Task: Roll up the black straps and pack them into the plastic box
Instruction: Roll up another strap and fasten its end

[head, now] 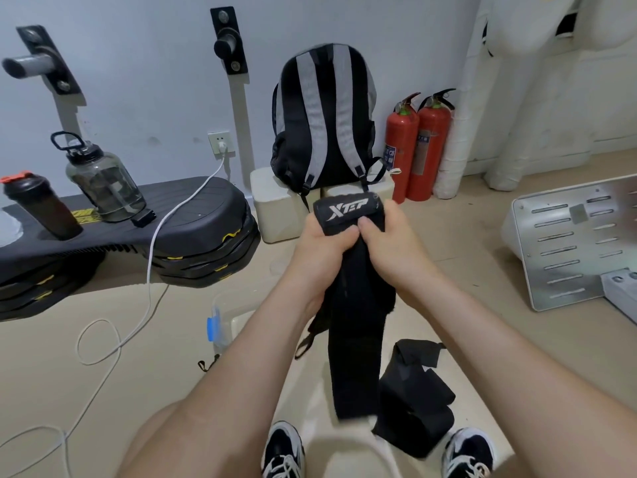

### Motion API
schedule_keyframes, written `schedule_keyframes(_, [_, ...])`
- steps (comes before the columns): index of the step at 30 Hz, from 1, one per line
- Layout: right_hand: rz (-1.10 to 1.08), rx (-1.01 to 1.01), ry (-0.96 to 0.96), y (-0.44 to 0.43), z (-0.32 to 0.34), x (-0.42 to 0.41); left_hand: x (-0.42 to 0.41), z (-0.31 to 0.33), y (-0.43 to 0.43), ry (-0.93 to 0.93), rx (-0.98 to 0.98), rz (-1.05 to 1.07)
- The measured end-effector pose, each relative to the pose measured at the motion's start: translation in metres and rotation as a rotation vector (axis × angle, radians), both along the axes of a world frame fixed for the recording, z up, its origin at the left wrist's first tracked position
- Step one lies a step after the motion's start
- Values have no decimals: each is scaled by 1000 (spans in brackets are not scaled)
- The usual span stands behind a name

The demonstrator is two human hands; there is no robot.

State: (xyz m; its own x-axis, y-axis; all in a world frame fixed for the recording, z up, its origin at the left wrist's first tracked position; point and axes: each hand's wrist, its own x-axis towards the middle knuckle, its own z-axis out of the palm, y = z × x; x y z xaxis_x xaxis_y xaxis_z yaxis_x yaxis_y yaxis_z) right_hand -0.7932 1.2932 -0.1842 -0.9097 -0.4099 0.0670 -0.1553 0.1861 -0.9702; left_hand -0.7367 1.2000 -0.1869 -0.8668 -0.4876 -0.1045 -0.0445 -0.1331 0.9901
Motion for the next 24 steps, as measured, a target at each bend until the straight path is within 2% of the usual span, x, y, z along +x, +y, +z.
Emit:
schedule_keyframes(3, [-144,25,162,-4,0,-8,5,-6,6,-59,-40,-84])
schedule_keyframes(5, [-212,16,123,-4,0,-10,4,-10,10,-85,-74,-84])
schedule_keyframes(6, [-190,-16,44,-3,1,-11,3,-11,10,-71,-70,-41])
schedule_keyframes(9, [136,-27,-234,8,0,-6,-4,-9,0,-3,-21,135])
schedule_keyframes(11, [326,80,-226,16,-8,-2,-8,-6,-9,9,16,230])
schedule_keyframes(14, [347,131,-189,19,-18,-1,-10,1,-20,39,221,315])
schedule_keyframes(17, [225,83,-159,14,-25,-3,-7,8,-21,86,423,207])
schedule_keyframes(19, [65,56,-65,9,-26,-3,-4,6,-8,37,371,90])
schedule_keyframes(22, [-148,79,36,4,-21,-7,-2,-7,14,-75,107,-47])
schedule_keyframes(24, [-200,125,31,3,-18,-9,-3,-15,19,-132,-20,-61])
